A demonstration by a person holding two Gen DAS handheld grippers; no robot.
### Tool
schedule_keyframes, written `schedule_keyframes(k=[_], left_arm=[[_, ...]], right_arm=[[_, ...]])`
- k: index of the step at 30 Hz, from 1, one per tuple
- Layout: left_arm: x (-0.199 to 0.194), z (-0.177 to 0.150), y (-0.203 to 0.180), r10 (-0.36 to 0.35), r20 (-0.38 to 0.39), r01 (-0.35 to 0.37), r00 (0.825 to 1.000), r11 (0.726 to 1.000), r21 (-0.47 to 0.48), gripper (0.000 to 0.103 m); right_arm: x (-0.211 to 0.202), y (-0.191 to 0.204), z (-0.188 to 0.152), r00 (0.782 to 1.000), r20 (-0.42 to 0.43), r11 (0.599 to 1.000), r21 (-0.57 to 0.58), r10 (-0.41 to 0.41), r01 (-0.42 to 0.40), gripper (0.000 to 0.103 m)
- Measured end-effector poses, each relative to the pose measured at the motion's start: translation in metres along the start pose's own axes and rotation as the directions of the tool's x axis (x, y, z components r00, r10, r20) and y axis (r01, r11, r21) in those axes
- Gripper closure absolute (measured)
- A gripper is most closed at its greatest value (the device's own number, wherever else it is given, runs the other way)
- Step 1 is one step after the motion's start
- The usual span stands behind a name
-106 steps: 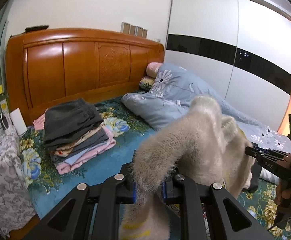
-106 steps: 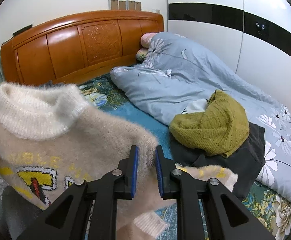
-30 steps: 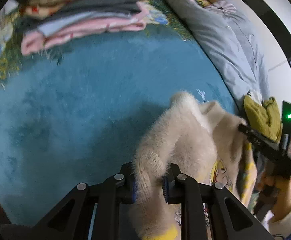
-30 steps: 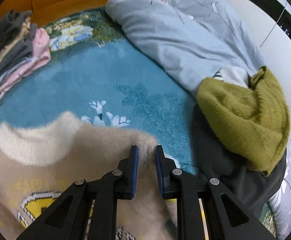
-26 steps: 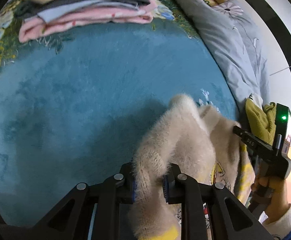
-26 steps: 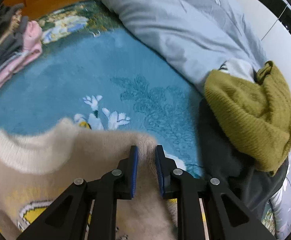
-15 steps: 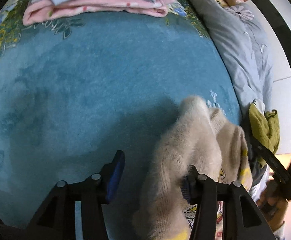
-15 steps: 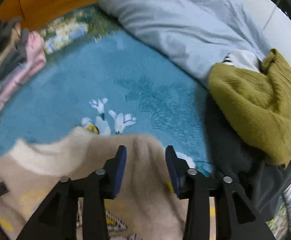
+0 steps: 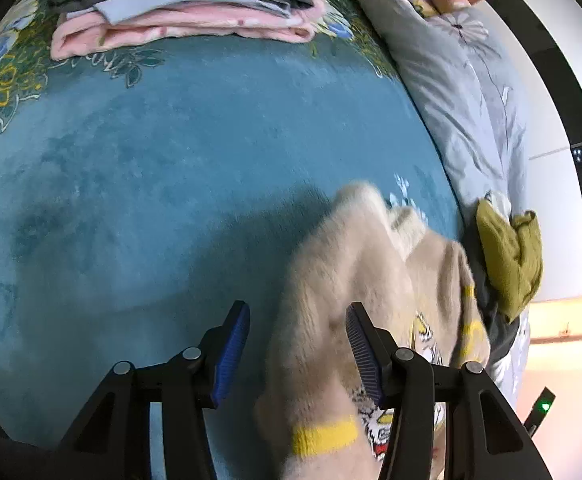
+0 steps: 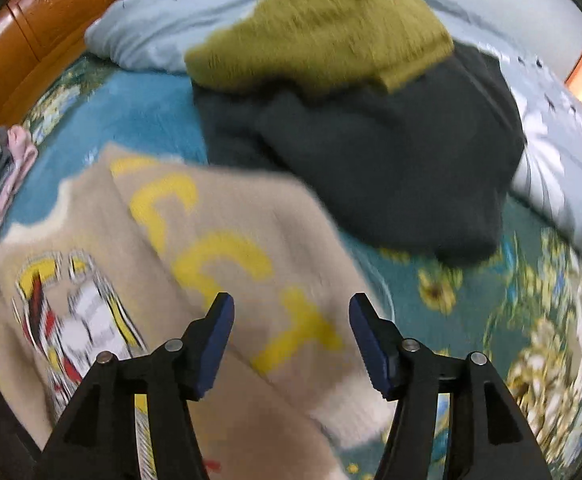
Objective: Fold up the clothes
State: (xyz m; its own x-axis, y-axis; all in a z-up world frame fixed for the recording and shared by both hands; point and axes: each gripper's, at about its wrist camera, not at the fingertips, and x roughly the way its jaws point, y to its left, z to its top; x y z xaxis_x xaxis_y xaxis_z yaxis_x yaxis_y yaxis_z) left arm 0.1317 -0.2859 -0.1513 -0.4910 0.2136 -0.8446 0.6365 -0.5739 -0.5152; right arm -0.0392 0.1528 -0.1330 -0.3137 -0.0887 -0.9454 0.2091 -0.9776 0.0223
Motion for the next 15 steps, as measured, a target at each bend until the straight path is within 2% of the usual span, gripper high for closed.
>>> schedule_keyframes(k=[3,6,8,10,15], left_arm=[[-0.001,-0.005,-0.007,0.032,-0.015,-0.031,0.999,0.999,0.036,0.049],[-0.003,-0.011,-0.010,0.057,-0.029,-0.055,0.998,0.997,0.061,0.049],[-0.005,-0.013,-0.007,0.058,-0.037,-0.056,0.998,0.997,0.057,0.049],[-0.005,-0.013,-0.005,0.055,-0.035,-0.053,0.998,0.997,0.048,0.049],[-0.003,-0.014,-0.010,0.088,-0.012,-0.087,0.996,0.993,0.075,0.051]], right_arm=[[0.005,0.015,-0.006,1.000,-0.002,1.000,-0.018,0.021,-0.021,0.042],[0.004,0.052,0.011,0.997,0.037,0.993,-0.091,0.072,-0.068,0.042],[0.005,0.082,0.026,0.995,0.063,0.983,-0.170,0.081,-0.069,0.042],[0.011,0.109,0.042,0.995,0.075,0.966,-0.255,0.065,-0.044,0.042],[0.040,0.151,0.079,0.991,0.098,0.912,-0.390,-0.094,0.125,0.043]])
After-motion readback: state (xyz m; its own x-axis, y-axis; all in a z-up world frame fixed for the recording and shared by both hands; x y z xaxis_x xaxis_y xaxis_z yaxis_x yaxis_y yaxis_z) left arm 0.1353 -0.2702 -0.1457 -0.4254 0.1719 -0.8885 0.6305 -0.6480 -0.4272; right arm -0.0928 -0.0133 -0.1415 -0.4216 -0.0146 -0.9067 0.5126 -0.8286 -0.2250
